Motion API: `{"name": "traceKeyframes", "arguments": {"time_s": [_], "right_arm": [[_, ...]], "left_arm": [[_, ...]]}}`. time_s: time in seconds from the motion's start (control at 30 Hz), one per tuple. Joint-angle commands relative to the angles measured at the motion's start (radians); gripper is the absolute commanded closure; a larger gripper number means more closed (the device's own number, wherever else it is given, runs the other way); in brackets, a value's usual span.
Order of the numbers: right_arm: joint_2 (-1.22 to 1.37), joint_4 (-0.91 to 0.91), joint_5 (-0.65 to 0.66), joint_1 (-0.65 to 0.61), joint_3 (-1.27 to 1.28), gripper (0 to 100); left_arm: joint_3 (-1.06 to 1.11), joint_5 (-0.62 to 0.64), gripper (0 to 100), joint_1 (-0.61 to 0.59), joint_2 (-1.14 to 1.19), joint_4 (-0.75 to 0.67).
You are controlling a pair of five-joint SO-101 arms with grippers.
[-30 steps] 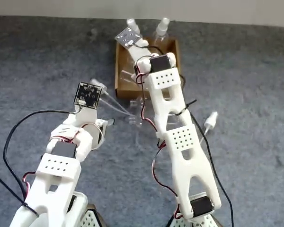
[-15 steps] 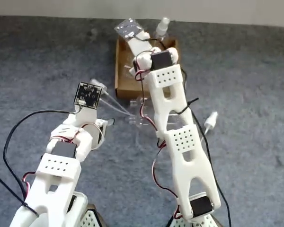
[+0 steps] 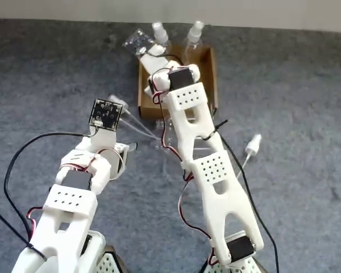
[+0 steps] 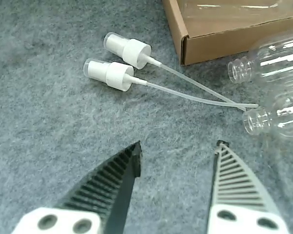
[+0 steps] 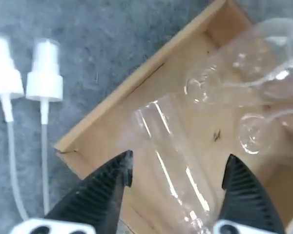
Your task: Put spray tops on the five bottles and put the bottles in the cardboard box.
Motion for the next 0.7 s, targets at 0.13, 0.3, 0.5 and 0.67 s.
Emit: {"name": "traceKeyframes", "arguments": {"time_s": [0.13, 0.3, 0.5, 0.67], "right_arm": [[0.019, -0.019, 0.025, 0.041, -0.125, 74.1], [0.073, -0.007, 0.028, 0.039, -0.125, 74.2], [0.116, -0.008, 0.028, 0.041, -0.125, 74.2], [0.131, -0.008, 0.028, 0.041, -0.125, 79.5]], "left_arm": [[-0.004, -0.005, 81, -0.008, 0.002, -0.018], [-0.004, -0.005, 81, -0.01, 0.002, -0.018], [-0.004, -0.005, 81, -0.012, 0.002, -0.018], [-0.004, -0.005, 81, -0.012, 0.002, -0.018]]}}
